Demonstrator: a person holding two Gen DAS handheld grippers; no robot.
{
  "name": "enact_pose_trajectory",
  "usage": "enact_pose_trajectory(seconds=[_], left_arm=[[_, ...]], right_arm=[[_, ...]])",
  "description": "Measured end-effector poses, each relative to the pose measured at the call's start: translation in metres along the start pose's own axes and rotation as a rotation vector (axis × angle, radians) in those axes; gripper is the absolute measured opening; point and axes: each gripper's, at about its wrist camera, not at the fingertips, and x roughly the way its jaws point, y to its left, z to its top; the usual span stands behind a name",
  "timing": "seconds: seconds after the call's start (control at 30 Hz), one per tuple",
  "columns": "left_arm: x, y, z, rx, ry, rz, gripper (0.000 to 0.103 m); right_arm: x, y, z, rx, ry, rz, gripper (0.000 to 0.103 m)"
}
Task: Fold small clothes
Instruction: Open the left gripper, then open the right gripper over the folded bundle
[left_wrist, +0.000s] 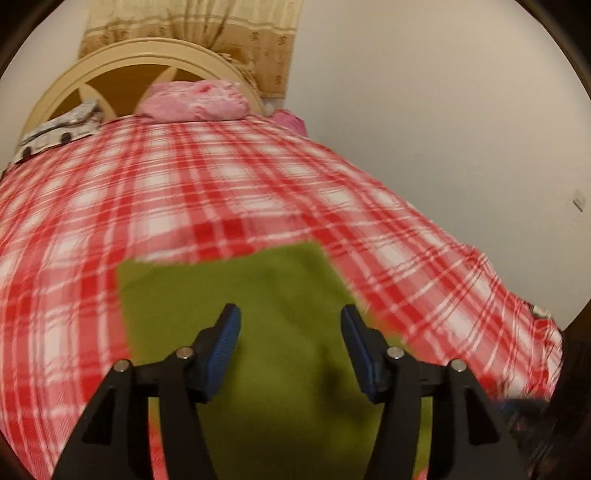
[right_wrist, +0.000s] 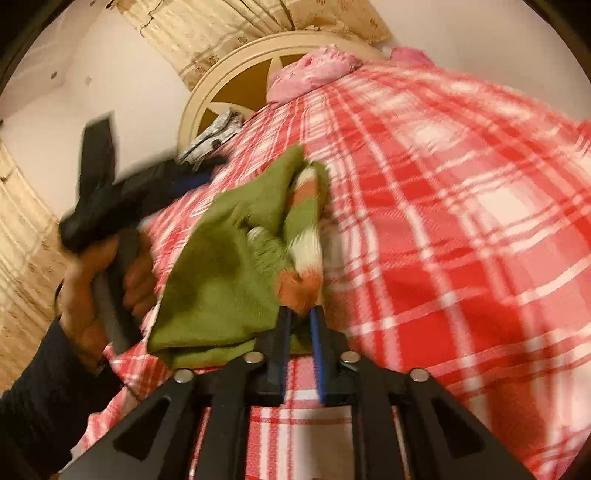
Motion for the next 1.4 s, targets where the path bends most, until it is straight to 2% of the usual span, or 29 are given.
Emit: enact_pose_trajectory(seconds=[0.1, 0.17, 0.2, 0.23, 0.3, 0.37, 0.4, 0.43, 0.5, 0.57, 0.6, 0.63, 0.77, 0.83, 0.93, 1.03, 1.1, 1.17, 1.23, 1.4], left_arm=[[-0.019, 0.011, -0.029, 0.005, -0.016, 0.06, 0.061], [-0.026, 0.012, -0.044, 0.015, -0.019, 0.1, 0.067], [-0.027, 0.012, -0.05, 0.014, -0.015, 0.098, 0.068], [-0.027, 0.012, -0.056, 0.006, -0.004, 0.09, 0.069], [-0.026, 0.014, -0.064, -0.02, 0.013, 0.079, 0.069], [-0.025, 0.016, -0.072, -0.046, 0.019, 0.076, 0.07], [-0.026, 0.017, -0.075, -0.048, 0.016, 0.077, 0.073], [-0.024, 0.016, -0.078, -0.051, 0.017, 0.077, 0.073], [-0.024, 0.017, -0.082, -0.061, 0.023, 0.073, 0.073], [-0.024, 0.019, -0.085, -0.069, 0.023, 0.067, 0.074], [-0.024, 0.02, -0.084, -0.075, 0.023, 0.062, 0.074], [-0.024, 0.02, -0.085, -0.08, 0.022, 0.057, 0.074], [-0.018, 0.021, -0.089, -0.093, 0.042, 0.04, 0.077], [-0.014, 0.019, -0.091, -0.089, 0.061, 0.038, 0.078], [-0.015, 0.018, -0.093, -0.088, 0.065, 0.036, 0.085], [-0.012, 0.018, -0.097, -0.095, 0.086, 0.025, 0.088], [-0.011, 0.016, -0.099, -0.097, 0.096, 0.018, 0.088], [-0.009, 0.014, -0.101, -0.094, 0.099, 0.011, 0.088], [-0.008, 0.014, -0.103, -0.097, 0.099, 0.013, 0.088], [-0.01, 0.018, -0.105, -0.123, 0.09, 0.002, 0.094]], right_arm=[[-0.008, 0.011, 0.024, -0.047, -0.049, -0.013, 0.02], [-0.003, 0.022, 0.04, -0.082, -0.056, -0.006, 0.033], [0.002, 0.027, 0.047, -0.096, -0.055, 0.004, 0.056], [0.01, 0.031, 0.054, -0.103, -0.046, 0.018, 0.071], [0.03, 0.039, 0.066, -0.119, -0.018, 0.03, 0.071], [0.052, 0.047, 0.076, -0.155, 0.009, -0.007, 0.07], [0.061, 0.049, 0.079, -0.162, 0.016, -0.019, 0.062], [0.073, 0.049, 0.083, -0.162, 0.038, -0.023, 0.043], [0.096, 0.044, 0.086, -0.146, 0.102, -0.047, 0.021], [0.114, 0.037, 0.087, -0.127, 0.147, -0.061, 0.014], [0.115, 0.035, 0.086, -0.13, 0.153, -0.067, 0.005], [0.111, 0.035, 0.085, -0.141, 0.139, -0.082, 0.002], [0.088, 0.037, 0.084, -0.187, 0.057, -0.164, 0.001], [0.096, 0.027, 0.083, -0.16, 0.091, -0.177, 0.001], [0.109, 0.019, 0.077, -0.157, 0.117, -0.208, 0.001], [0.107, 0.022, 0.077, -0.171, 0.116, -0.195, 0.002], [0.099, 0.027, 0.08, -0.173, 0.095, -0.148, 0.003], [0.099, 0.035, 0.085, -0.177, 0.09, -0.129, 0.009], [0.103, 0.041, 0.09, -0.186, 0.085, -0.119, 0.029], [0.132, 0.036, 0.102, -0.145, 0.128, -0.126, 0.029]])
